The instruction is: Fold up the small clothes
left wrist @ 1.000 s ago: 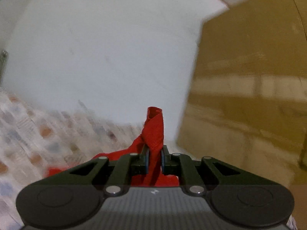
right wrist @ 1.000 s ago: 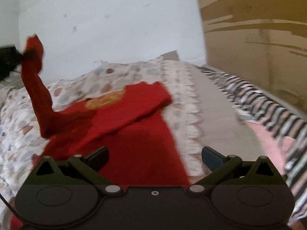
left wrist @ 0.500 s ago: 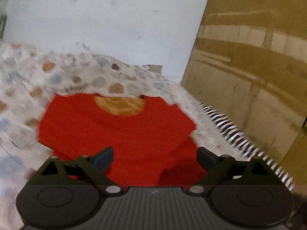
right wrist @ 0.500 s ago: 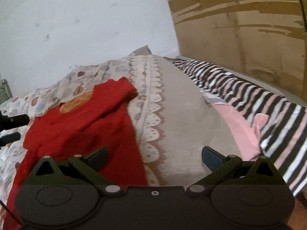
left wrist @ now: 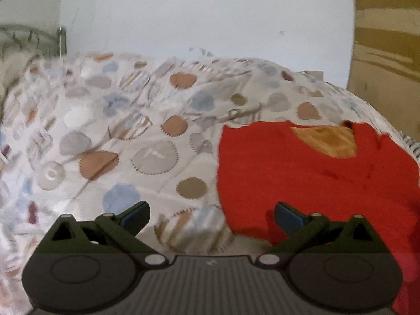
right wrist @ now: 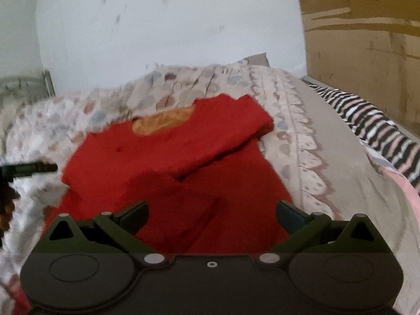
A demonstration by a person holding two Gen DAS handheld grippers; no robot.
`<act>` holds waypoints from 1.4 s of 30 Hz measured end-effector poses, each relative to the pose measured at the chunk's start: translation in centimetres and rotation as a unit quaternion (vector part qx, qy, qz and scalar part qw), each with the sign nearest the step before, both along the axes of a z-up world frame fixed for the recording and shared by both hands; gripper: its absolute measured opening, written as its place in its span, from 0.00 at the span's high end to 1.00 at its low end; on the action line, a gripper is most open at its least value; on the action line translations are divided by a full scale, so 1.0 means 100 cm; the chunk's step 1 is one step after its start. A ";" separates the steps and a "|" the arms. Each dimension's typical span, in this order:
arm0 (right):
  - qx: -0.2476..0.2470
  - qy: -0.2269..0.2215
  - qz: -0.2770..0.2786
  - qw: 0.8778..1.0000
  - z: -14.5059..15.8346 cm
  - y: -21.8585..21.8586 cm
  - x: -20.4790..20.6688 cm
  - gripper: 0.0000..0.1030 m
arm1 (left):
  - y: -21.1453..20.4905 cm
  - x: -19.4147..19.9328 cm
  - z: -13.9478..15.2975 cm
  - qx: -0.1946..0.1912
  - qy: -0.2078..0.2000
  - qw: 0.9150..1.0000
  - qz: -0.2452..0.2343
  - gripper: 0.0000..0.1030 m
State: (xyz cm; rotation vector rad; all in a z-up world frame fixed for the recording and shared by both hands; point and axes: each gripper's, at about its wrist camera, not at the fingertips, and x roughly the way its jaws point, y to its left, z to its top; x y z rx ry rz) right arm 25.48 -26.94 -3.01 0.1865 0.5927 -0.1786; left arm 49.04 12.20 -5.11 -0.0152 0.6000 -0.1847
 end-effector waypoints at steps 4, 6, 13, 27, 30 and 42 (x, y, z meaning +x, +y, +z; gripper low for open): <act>-0.029 0.046 -0.018 0.998 -0.016 0.005 0.027 0.00 | 0.005 0.042 -0.016 -0.047 0.013 0.999 -0.024 0.00; -0.038 0.065 -0.030 0.997 -0.025 0.004 0.031 0.00 | 0.005 0.061 -0.022 -0.063 0.022 0.997 -0.034 0.02; -0.060 0.063 -0.020 0.996 -0.035 0.008 0.023 0.00 | 0.010 0.083 -0.026 -0.150 0.084 0.980 -0.099 0.71; -0.076 0.061 -0.021 0.995 -0.039 0.012 0.024 0.00 | -0.007 0.063 -0.016 -0.096 0.067 0.993 -0.005 0.51; -0.073 0.057 -0.020 0.996 -0.040 0.011 0.023 0.00 | 0.006 0.051 -0.019 -0.101 0.067 0.992 -0.016 0.39; -0.073 0.058 -0.017 0.995 -0.039 0.012 0.021 0.00 | -0.004 0.033 -0.001 -0.063 0.102 0.993 0.019 0.92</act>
